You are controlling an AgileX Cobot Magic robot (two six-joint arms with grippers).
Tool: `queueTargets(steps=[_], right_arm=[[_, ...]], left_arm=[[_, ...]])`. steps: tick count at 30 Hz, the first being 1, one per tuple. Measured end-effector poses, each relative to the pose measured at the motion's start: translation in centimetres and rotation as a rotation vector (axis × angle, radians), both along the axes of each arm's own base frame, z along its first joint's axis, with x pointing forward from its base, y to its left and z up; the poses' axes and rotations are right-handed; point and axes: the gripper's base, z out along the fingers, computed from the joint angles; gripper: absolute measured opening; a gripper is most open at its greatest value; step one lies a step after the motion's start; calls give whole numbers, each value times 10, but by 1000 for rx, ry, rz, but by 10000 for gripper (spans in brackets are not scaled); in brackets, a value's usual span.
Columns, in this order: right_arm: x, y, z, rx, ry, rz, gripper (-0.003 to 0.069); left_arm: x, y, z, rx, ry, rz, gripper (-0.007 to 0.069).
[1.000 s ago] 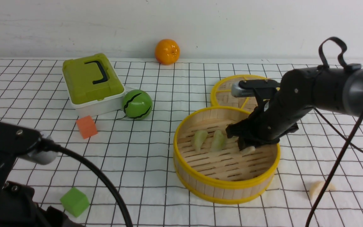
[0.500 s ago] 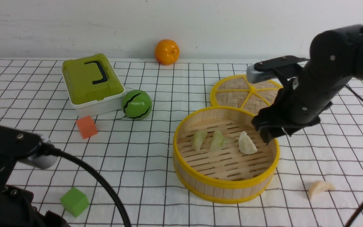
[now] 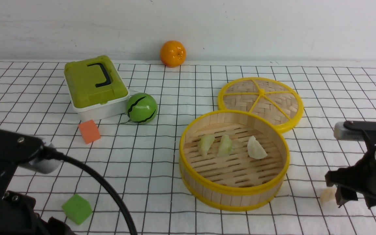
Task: Put the dumplings into the steamer on the table with the white tablecloth.
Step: 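Reach for and grasp a dumpling lying on the table beside the steamer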
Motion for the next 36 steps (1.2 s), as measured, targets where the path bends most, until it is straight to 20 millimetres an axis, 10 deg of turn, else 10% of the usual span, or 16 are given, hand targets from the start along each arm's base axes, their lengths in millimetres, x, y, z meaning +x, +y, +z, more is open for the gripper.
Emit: queueTargets(steps=[23,36], right_arm=[[23,6,-32,137,-84,-170,457],[32,7,-25,109,-39,-131,186]], left_arm=[[0,0,0,0,5,0,281],[-2,1,-2,18,29,-3,281]])
